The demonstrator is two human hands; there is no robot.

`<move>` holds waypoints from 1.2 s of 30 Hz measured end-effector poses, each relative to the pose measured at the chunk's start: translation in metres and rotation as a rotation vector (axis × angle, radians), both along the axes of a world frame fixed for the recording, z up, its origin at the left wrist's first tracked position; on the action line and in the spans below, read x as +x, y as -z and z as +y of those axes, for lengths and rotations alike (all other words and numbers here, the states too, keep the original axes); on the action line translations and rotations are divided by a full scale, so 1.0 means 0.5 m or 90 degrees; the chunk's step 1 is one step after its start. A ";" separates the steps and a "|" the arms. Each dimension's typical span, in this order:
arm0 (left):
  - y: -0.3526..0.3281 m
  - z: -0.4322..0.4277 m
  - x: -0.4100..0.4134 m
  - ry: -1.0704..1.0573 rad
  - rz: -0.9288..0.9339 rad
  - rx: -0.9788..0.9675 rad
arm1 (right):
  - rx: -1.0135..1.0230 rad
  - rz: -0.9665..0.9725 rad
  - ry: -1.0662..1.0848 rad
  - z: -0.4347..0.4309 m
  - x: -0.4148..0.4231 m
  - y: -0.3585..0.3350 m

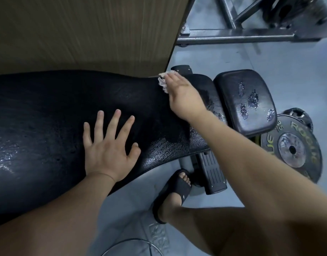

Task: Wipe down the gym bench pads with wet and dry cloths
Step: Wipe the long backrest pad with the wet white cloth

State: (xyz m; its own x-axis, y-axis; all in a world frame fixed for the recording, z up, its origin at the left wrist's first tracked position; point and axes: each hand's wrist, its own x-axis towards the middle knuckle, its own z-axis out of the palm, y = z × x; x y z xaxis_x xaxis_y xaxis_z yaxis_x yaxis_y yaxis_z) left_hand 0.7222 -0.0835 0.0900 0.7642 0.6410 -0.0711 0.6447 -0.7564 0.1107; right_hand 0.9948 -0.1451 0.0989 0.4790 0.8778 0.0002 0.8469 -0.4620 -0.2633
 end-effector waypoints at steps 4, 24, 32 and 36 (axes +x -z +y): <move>0.001 -0.001 0.001 0.001 -0.012 -0.001 | -0.062 -0.011 0.161 -0.059 0.098 -0.033; 0.002 -0.004 0.000 -0.011 -0.044 -0.001 | 0.062 -0.116 0.356 -0.178 -0.038 0.038; 0.006 -0.005 -0.002 -0.010 -0.046 -0.003 | -0.060 -0.091 0.334 -0.148 0.042 0.003; 0.006 -0.004 -0.002 -0.012 -0.056 -0.005 | -0.046 -0.148 0.348 -0.235 -0.058 0.020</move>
